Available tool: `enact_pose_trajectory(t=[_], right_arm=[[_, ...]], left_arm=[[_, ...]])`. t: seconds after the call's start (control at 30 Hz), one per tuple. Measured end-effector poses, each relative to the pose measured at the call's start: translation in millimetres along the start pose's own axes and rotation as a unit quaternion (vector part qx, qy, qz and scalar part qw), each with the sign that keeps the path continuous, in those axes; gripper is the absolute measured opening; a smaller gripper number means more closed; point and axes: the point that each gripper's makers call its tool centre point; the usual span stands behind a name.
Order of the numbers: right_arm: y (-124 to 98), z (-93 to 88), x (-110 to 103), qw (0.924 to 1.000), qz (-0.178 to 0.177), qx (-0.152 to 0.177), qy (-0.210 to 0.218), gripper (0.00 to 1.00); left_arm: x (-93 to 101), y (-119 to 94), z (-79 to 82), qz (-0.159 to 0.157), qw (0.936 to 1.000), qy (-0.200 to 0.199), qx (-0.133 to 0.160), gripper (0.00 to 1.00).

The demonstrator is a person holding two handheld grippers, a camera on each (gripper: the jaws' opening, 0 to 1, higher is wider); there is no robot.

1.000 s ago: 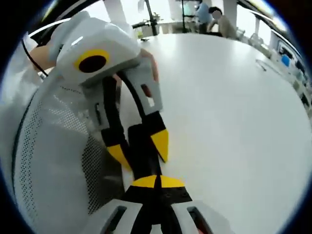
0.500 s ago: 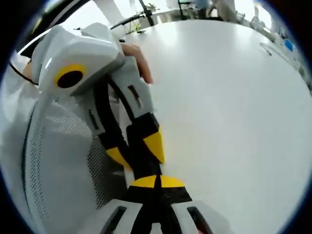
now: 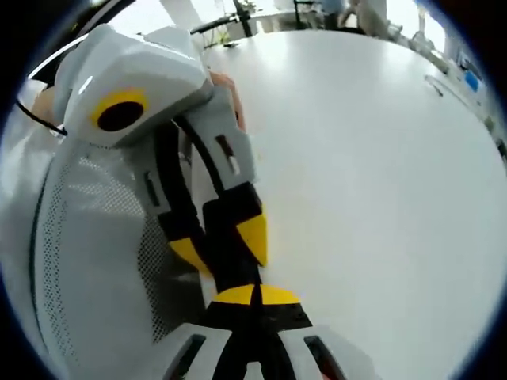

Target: Press the specified remote control buttons in sequence, fully releasing each button before pressing the next.

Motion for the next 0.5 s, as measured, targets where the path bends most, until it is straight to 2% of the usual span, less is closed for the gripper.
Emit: enact_pose_trajectory(t=[0.17, 0.3, 0.33, 0.5], right_arm=[[0.9, 0.6, 0.0, 0.9993, -0.030, 0.007, -0.021, 0.00], [0.4, 0.3, 1.1, 0.9985, -0.047, 0.021, -0.018, 0.00], [0.3, 0.3, 1.2, 0.9984, -0.048, 0.024, -0.017, 0.00], [-1.1, 1.9, 2.3, 0.9939, -0.074, 0.082, -0.003, 0.00]], left_arm=[[-0.3, 0.6, 0.6, 0.000, 0.9999, -0.010, -0.010, 0.27], [-0.7, 0.0, -1.4, 0.000, 0.9997, 0.005, -0.026, 0.25], [-2.2, -0.7, -1.4, 0.001, 0.9997, -0.004, -0.026, 0.25], [-1.9, 0.7, -1.4, 0.001, 0.9995, -0.004, -0.030, 0.25]])
Point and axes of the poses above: the point that each gripper's makers call its tool centre point, and the gripper's own axes: y roughly forward along the fingers, x roughly to its right, z roughly out of its top, and after that the axes turned 10 degrees about -z, right-handed
